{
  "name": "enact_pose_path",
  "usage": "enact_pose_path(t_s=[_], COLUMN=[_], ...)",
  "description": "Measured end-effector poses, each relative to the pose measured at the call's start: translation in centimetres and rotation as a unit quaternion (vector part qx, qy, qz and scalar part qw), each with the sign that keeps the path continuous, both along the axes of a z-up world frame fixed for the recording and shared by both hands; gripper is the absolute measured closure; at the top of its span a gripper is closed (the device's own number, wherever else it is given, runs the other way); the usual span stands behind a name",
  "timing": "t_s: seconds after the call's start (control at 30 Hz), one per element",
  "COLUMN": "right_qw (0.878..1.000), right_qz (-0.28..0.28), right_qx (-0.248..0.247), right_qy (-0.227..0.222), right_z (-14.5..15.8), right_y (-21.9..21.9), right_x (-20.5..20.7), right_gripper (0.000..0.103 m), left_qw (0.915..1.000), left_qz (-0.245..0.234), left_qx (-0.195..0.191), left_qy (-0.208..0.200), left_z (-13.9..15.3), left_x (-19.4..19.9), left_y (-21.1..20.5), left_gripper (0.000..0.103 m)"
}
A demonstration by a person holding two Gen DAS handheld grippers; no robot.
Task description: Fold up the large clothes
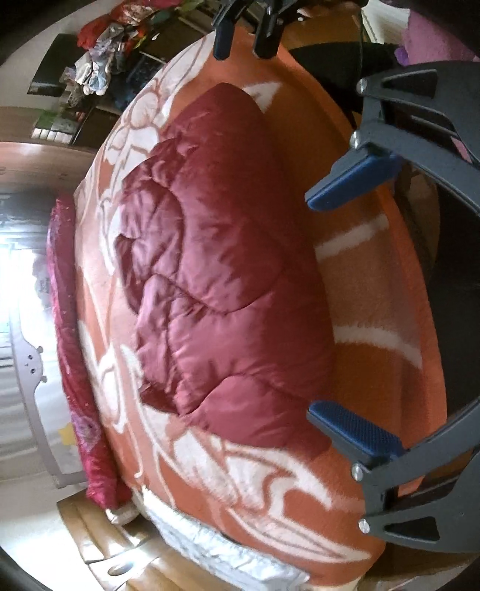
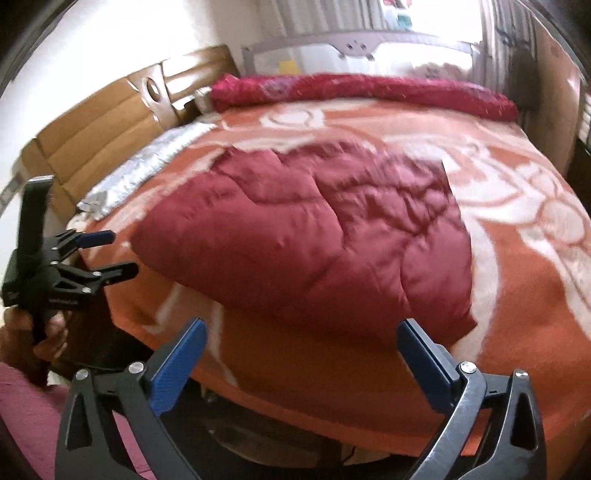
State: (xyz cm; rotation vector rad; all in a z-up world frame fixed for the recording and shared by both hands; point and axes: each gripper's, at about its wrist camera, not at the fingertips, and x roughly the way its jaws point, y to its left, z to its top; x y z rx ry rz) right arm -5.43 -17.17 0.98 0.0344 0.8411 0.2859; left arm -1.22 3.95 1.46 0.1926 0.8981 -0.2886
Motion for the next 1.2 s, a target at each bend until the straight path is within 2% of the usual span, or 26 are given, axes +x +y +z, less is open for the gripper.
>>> enact_pose_path(t_s=[0.13,0.23,0.33,0.57,0.83,1.03,1.2], right_qw=[1.000,1.000,0.999,0.998,0.996,0.995,0.995], right_qz=[-0.005,-0.018,-0.032,-0.053,-0.091,-0.098,-0.099], right_qx=[-0.003,-0.009,-0.003,0.004,-0.003,0.001,-0.001], right_qy=[-0.013,-0.006,0.005,0.019,0.025,0.024,0.029], right_z=[1.4,0.8,-0.3,-2.0,-2.5,-2.9,-3.1], right_y=[0.7,1.2,1.4,1.6,1.5,1.6,1.7], right_x=[0.4,1.4,2.6,4.9,7.1,7.7,7.9], right_gripper=[0.000,0.000,0.000,0.000,0.000,0.000,0.000], left_qw=[0.9994,0.9980,0.9968,0.9954,0.9931,0.9929,0.9933], left_qz=[0.032,0.061,0.079,0.094,0.114,0.117,0.112], left_qx=[0.014,0.001,-0.002,0.013,0.006,0.004,-0.004], left_qy=[-0.002,0.018,0.013,0.009,0.025,0.018,0.027], left_z=[0.0,-0.9,-1.1,-1.7,-2.5,-2.3,-2.5], left_x=[1.1,2.4,3.0,4.4,5.8,6.0,6.2], left_y=[-0.1,0.1,-0.1,-1.3,-1.8,-2.2,-2.3], left_gripper=[0.000,0.000,0.000,0.000,0.000,0.000,0.000])
